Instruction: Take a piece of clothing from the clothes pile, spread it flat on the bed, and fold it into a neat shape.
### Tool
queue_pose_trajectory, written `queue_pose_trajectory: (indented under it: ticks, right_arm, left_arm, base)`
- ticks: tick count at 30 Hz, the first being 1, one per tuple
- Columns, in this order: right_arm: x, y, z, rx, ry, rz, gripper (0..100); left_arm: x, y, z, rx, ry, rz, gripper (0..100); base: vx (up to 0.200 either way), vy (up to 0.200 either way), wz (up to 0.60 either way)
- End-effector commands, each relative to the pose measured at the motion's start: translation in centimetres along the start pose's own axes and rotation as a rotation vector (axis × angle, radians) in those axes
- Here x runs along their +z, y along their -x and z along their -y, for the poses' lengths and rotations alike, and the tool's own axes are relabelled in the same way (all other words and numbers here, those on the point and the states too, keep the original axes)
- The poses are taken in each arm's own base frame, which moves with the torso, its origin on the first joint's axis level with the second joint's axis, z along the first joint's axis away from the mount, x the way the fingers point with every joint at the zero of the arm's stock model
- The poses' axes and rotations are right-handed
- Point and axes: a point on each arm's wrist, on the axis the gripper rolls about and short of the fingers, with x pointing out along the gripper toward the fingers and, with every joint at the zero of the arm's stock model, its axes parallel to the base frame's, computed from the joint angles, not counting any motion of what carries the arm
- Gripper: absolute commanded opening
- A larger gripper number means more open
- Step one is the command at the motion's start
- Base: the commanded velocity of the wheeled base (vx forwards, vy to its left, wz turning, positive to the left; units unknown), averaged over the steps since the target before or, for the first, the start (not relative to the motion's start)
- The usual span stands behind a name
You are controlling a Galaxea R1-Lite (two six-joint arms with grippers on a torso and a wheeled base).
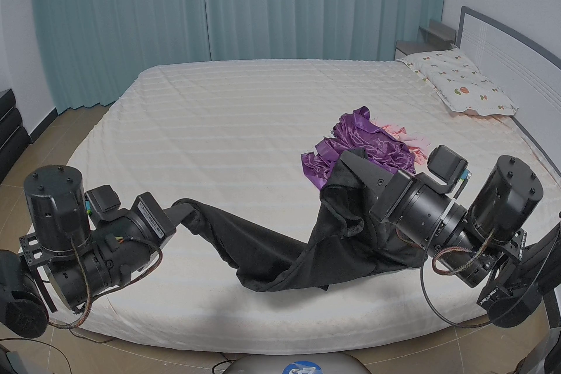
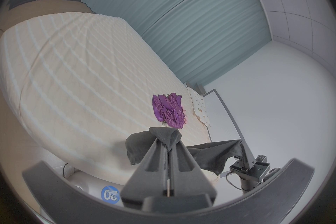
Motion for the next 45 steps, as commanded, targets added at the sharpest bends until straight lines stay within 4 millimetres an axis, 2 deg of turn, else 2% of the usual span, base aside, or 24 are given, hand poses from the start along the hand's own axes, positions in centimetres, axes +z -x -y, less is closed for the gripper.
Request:
queue_pose_trajectory:
  ticks: [1, 8, 9, 16, 18, 22, 27, 29, 32, 34, 35, 40, 43, 44, 45]
  right_arm:
    - [0.4, -0.1, -0.2, 0.008, -0.001, 0.016, 0]
    - [-0.7, -0.4, 1.1, -0.045, 0.003, -0.018, 0]
    - [-0.9, -0.3, 1.8, -0.075, 0.008, -0.03, 0]
    - [-1.2, 0.7, 4.0, -0.158, 0.011, -0.062, 0]
    - [-1.3, 0.9, 4.1, -0.162, 0.012, -0.07, 0]
    - [-2.1, 2.7, 4.3, -0.182, -0.001, -0.119, 0]
    - [-1.4, 4.5, 3.2, -0.159, -0.006, -0.112, 0]
    - [-0.4, 6.3, 1.9, -0.117, -0.012, -0.09, 0]
    - [0.3, 7.2, 1.2, -0.092, -0.014, -0.072, 0]
    - [2.0, 8.4, 0.1, -0.052, -0.02, -0.016, 0]
    - [2.0, 8.4, 0.1, -0.052, -0.02, -0.016, 0]
    - [6.3, 11.4, -3.6, 0.074, -0.043, 0.085, 0]
    - [10.0, 12.7, -5.7, 0.093, -0.056, 0.153, 0]
    - [10.0, 12.7, -5.7, 0.093, -0.056, 0.153, 0]
    - [11.5, 13.0, -6.6, 0.105, -0.061, 0.183, 0]
  left_arm:
    - [0.8, 0.3, 0.1, -0.008, 0.009, 0.035, 0]
    - [0.2, -0.3, -0.5, 0.021, 0.009, -0.001, 0]
    - [-0.2, -0.9, -1.0, 0.044, 0.005, -0.021, 0]
    - [-1.2, -2.4, -2.0, 0.105, 0.0, -0.068, 0]
    - [-1.3, -2.4, -2.1, 0.108, -0.001, -0.072, 0]
    - [-2.1, -1.9, -1.7, 0.093, -0.019, -0.106, 0]
    - [-2.1, -0.8, -0.9, 0.1, -0.031, -0.143, 0]
    - [-1.3, 0.4, 0.1, 0.083, -0.029, -0.138, 0]
    - [-0.7, 1.3, 0.7, 0.055, -0.025, -0.12, 0]
    - [0.2, 2.6, 1.8, 0.008, -0.018, -0.091, 0]
    - [0.2, 2.6, 1.8, 0.008, -0.018, -0.091, 0]
    - [1.6, 3.9, 3.4, -0.055, -0.003, -0.039, 0]
    - [2.4, 4.3, 4.2, -0.086, 0.006, -0.001, 0]
    - [2.4, 4.3, 4.2, -0.086, 0.006, -0.001, 0]
    - [2.7, 4.1, 4.5, -0.086, 0.008, 0.012, 0]
  base:
    - [0.0, 0.2, 0.0]
    - [0.0, 0.2, 0.0]
    - [0.0, 0.2, 0.0]
    - [-0.029, 0.0, 0.0]
    - [-0.2, 0.0, 0.0]
    - [-0.2, 0.0, 0.0]
    - [-0.2, 0.0, 0.0]
    - [-0.2, 0.0, 0.0]
    - [-0.2, 0.0, 0.0]
    - [-0.2, 0.0, 0.0]
    - [-0.2, 0.0, 0.0]
    - [-0.04, 0.0, 0.0]
    - [0.0, 0.0, 0.0]
    - [0.0, 0.0, 0.0]
    - [0.0, 0.0, 0.0]
